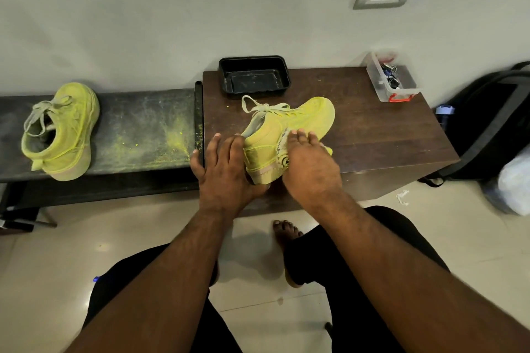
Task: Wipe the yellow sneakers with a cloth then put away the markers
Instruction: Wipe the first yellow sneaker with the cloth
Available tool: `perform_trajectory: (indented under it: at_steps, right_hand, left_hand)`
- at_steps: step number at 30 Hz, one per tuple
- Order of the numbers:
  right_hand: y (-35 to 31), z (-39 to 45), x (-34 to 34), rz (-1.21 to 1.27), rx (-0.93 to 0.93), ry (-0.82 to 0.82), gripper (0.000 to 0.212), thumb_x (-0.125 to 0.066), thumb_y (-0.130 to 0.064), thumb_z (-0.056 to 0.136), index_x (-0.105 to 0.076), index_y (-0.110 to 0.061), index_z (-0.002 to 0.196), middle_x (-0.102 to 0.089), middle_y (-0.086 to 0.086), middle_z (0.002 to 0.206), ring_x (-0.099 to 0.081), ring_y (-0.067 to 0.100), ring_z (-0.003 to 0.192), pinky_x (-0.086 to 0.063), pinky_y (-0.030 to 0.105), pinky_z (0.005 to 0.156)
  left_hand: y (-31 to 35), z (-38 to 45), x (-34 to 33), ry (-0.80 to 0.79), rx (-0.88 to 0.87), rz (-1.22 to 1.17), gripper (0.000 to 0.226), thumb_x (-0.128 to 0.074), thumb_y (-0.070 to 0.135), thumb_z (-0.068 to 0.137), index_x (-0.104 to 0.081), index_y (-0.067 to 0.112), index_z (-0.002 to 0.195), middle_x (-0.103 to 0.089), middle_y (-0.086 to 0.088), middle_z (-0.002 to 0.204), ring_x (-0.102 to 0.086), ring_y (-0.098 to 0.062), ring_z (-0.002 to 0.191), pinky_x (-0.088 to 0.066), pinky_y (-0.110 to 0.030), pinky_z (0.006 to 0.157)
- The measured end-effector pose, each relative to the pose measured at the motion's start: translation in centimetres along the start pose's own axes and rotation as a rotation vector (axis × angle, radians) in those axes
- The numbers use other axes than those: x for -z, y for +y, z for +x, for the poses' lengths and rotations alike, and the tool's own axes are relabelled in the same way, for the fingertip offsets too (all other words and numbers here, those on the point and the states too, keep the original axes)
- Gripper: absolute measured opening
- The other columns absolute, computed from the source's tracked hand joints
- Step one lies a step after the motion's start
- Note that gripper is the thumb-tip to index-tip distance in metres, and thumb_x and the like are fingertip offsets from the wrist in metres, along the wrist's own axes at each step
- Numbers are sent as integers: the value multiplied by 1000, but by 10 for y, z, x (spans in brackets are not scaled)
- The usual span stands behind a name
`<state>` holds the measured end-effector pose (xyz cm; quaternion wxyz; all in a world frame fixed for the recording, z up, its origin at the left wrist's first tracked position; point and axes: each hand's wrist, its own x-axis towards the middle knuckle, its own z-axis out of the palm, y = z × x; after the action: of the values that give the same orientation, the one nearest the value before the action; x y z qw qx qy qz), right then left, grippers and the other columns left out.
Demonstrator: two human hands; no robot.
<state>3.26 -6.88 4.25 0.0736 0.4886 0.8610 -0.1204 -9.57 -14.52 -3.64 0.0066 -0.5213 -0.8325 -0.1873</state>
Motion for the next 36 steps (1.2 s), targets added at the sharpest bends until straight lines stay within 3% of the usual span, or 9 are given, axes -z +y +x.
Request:
perform_trajectory:
  at_steps: [6,14,21,24,30,36]
  right_hand:
    - [30,35,9,-20,-169,97,69,-49,-11,93,-12,-7,151,-14,9,159,-10,30,147,-23,44,116]
    - [-10,-14,-10,-112,263,11,82,-46,1,88,3,-13,152,3,5,161,-4,25,148,-13,36,118]
    - [47,26,11,-62,-83,77,80,-54,-6,87,-10,-19,152,-11,-2,160,-21,27,144,-27,45,112]
    - [40,22,8,-28,-79,90,81,-53,-3,87,-8,-14,152,-10,2,161,-18,28,145,-25,41,115]
    - [-2,-15,-15,4,169,-16,84,-49,0,87,1,-15,153,1,4,161,-7,25,148,-14,36,119]
    - [37,33,6,48,-137,115,72,-44,2,90,-10,-12,152,-12,5,160,-15,30,146,-27,44,115]
  left_hand:
    - [0,-1,-1,30,-19,16,106,-76,63,42,-36,21,130,-51,1,132,-34,-27,135,-19,-59,104]
    - [-4,6,5,-39,36,-45,101,-70,66,52,-33,24,137,-43,3,142,-17,-24,143,-4,-56,109]
    - [-6,5,7,-4,10,-32,104,-77,65,48,-34,27,134,-48,5,137,-26,-25,138,-6,-56,107]
    - [-7,6,8,-13,-2,-30,104,-79,62,48,-32,27,134,-48,5,138,-26,-26,139,-7,-59,107]
    - [-9,6,8,-46,20,-26,102,-78,64,52,-30,28,135,-48,5,140,-24,-25,140,-8,-60,108]
    - [-11,3,10,-33,19,-4,105,-82,57,47,-31,29,134,-48,7,138,-27,-26,137,-10,-62,108]
